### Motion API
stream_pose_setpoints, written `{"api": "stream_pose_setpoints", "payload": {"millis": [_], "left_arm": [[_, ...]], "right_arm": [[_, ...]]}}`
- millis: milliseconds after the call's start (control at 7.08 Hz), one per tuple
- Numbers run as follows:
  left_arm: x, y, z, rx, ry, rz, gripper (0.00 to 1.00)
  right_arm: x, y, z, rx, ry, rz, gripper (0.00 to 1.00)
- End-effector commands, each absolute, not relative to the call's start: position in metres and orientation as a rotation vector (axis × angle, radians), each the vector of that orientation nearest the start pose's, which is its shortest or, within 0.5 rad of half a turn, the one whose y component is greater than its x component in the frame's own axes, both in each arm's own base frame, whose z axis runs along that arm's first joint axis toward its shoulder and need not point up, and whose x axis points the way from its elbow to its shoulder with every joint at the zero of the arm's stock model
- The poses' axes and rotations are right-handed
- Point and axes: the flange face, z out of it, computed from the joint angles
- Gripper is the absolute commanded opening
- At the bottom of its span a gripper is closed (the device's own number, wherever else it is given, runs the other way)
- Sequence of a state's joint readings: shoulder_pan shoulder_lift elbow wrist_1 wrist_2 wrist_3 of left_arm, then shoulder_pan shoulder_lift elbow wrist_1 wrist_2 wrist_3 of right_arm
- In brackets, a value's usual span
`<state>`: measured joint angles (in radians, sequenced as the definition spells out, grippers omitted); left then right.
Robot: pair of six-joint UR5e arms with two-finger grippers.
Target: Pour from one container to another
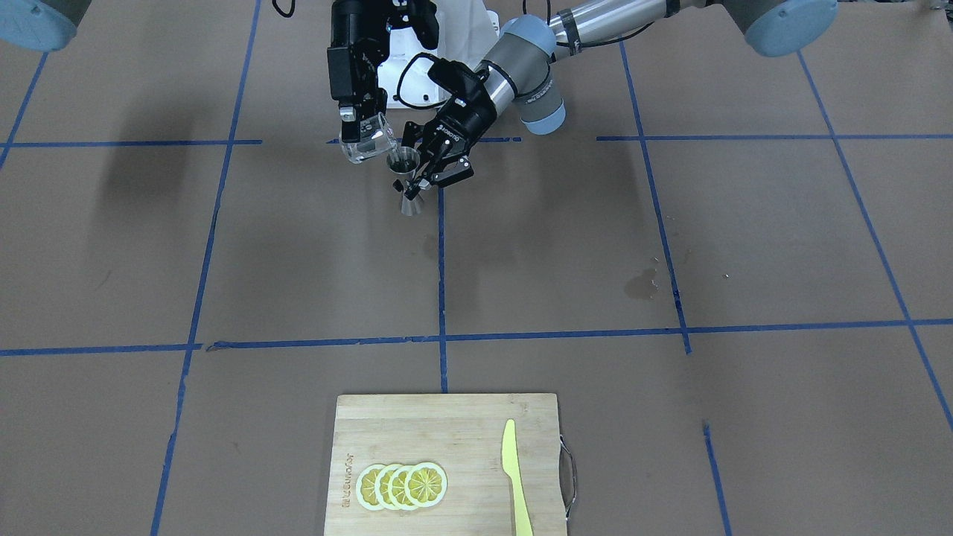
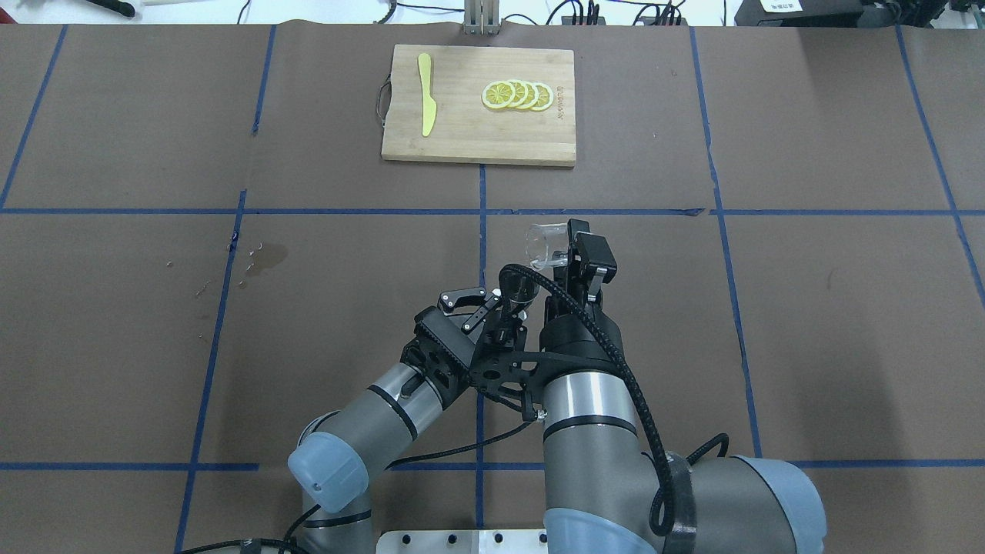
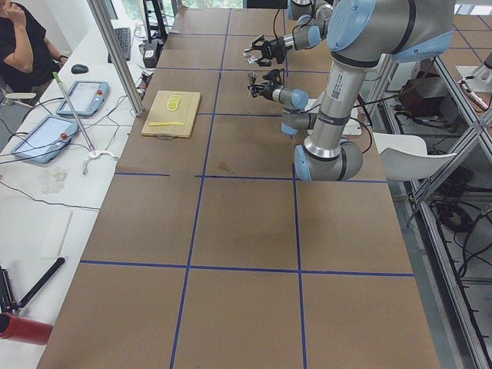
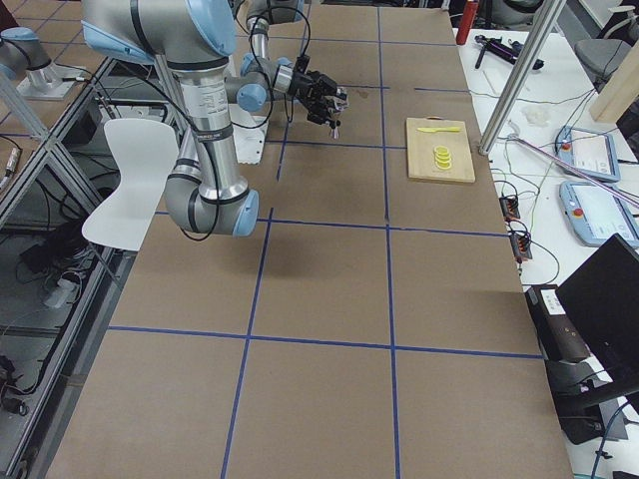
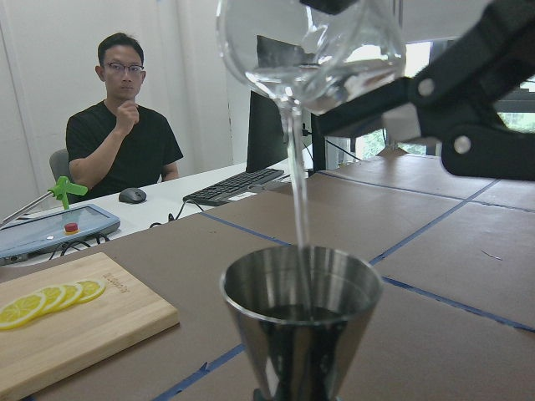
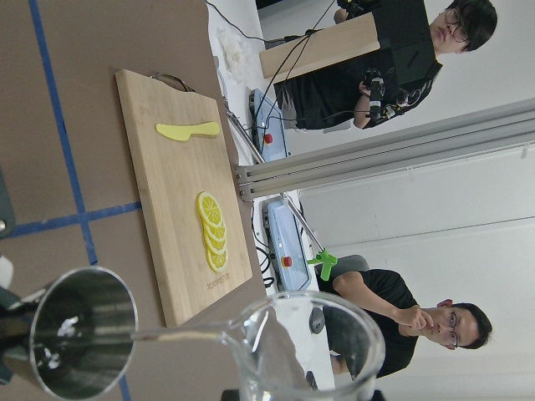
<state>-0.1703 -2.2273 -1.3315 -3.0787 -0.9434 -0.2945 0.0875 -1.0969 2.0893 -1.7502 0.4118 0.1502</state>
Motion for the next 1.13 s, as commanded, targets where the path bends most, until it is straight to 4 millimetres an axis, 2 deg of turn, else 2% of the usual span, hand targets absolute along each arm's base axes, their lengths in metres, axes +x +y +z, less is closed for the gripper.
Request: {"api": "stream_pose_setpoints", "payload": {"millis": [0, 282, 424, 706, 989], "left_arm": [[0.617, -0.301, 0.219, 1.507, 1.088, 0.163, 0.00], [0.617, -0.301, 0.219, 1.507, 1.088, 0.163, 0.00], [0.617, -0.301, 0.219, 1.507, 1.088, 0.163, 0.00], [0.617, -0.301, 0.218, 1.507, 1.089, 0.162, 0.00], [0.616, -0.300, 0.218, 1.509, 1.089, 0.162, 0.00]], "right_arm": [[-0.481, -0.268, 0.165, 1.303, 0.232, -0.680, 0.00], [-0.471, -0.263, 0.155, 1.309, 0.170, -0.660, 0.00], [-0.474, -0.259, 0.154, 1.311, 0.110, -0.610, 0.00], [-0.477, -0.255, 0.149, 1.305, -0.016, -0.473, 0.00], [-0.466, -0.258, 0.146, 1.314, -0.176, -0.326, 0.00]]}}
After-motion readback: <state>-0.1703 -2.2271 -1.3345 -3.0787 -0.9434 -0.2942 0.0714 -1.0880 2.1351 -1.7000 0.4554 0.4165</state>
